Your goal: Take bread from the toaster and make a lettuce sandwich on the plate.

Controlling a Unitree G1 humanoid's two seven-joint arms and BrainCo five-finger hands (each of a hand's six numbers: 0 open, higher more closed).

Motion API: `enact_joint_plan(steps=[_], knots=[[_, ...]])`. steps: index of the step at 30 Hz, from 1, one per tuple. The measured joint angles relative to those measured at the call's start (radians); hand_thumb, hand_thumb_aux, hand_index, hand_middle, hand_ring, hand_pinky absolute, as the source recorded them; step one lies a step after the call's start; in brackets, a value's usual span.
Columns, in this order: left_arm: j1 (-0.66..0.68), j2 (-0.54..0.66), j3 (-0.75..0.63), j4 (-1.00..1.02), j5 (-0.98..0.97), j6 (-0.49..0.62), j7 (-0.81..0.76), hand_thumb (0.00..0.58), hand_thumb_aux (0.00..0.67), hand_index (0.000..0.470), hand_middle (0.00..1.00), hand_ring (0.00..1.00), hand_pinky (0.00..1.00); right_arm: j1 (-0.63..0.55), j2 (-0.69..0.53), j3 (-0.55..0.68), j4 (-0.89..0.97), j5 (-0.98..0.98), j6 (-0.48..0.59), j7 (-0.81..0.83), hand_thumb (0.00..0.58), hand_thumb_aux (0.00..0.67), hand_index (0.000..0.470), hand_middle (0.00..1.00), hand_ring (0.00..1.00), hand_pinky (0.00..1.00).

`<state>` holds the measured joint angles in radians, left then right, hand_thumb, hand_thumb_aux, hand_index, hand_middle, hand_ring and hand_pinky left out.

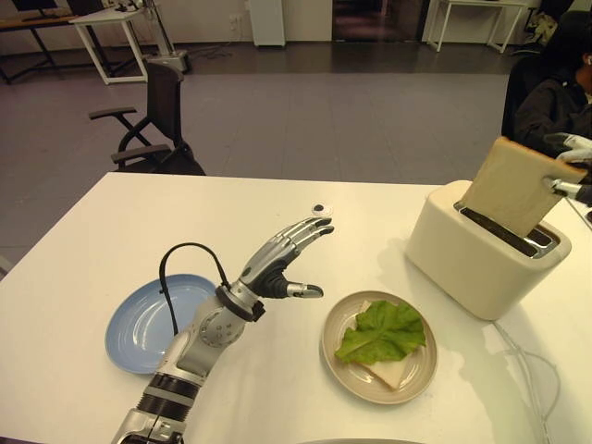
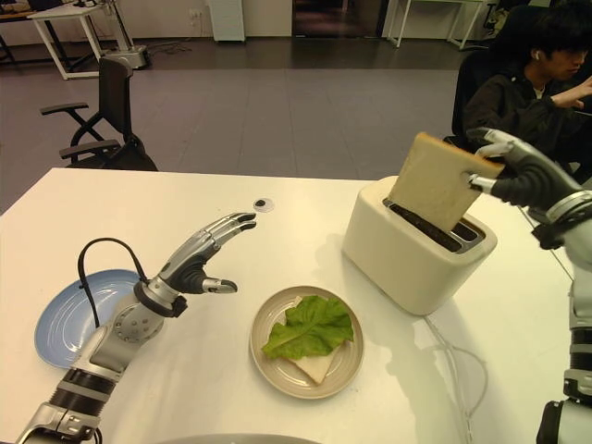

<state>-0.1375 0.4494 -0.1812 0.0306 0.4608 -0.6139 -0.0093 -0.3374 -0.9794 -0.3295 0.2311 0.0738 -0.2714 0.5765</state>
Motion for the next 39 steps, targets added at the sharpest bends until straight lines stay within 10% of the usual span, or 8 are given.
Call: enact_joint_plan(steps=[6,15,31,32,33,34,39], knots=[[0.042,0.044,0.078,-0.092,0.038,-0.074,0.032,0.000,0.000,0.000,0.00,0.00,0.00,-0.052,-0.002,0.051,-0.193,0.422,0.152,0.442,0.580,0.670,0.470,0.00,0.00,0.00],[0.147,0.049,0.152,-0.429,0.314,-0.203,0.107,0.000,0.000,0.000,0.00,0.00,0.00,-0.294,0.245,0.606,-0.062,0.174,0.163,0.808,0.580,0.670,0.470,0.00,0.00,0.00],[0.173,0.064,-0.182,-0.359,0.863,-0.176,0.179,0.000,0.000,0.000,0.00,0.00,0.00,-0.399,0.389,0.784,0.283,-0.070,-0.102,0.847,0.577,0.623,0.437,0.00,0.00,0.00],[0.172,0.076,-0.192,-0.352,0.876,-0.166,0.185,0.000,0.000,0.000,0.00,0.00,0.00,-0.401,0.391,0.785,0.289,-0.079,-0.113,0.846,0.506,0.431,0.302,0.00,0.00,0.00],[0.172,0.083,-0.201,-0.342,0.891,-0.157,0.192,0.000,0.000,0.000,0.00,0.00,0.00,-0.404,0.393,0.786,0.295,-0.085,-0.127,0.845,0.175,0.110,0.077,0.00,0.00,0.00],[0.172,0.088,-0.207,-0.338,0.898,-0.150,0.198,0.000,0.000,0.000,0.00,0.00,0.00,-0.406,0.395,0.786,0.296,-0.094,-0.139,0.841,0.000,0.000,0.000,0.00,0.00,0.00],[0.163,0.118,-0.220,-0.336,0.896,-0.114,0.221,0.000,0.000,0.000,0.00,0.00,0.00,-0.407,0.420,0.774,0.278,-0.121,-0.177,0.773,0.000,0.000,0.000,0.00,0.00,0.00]])
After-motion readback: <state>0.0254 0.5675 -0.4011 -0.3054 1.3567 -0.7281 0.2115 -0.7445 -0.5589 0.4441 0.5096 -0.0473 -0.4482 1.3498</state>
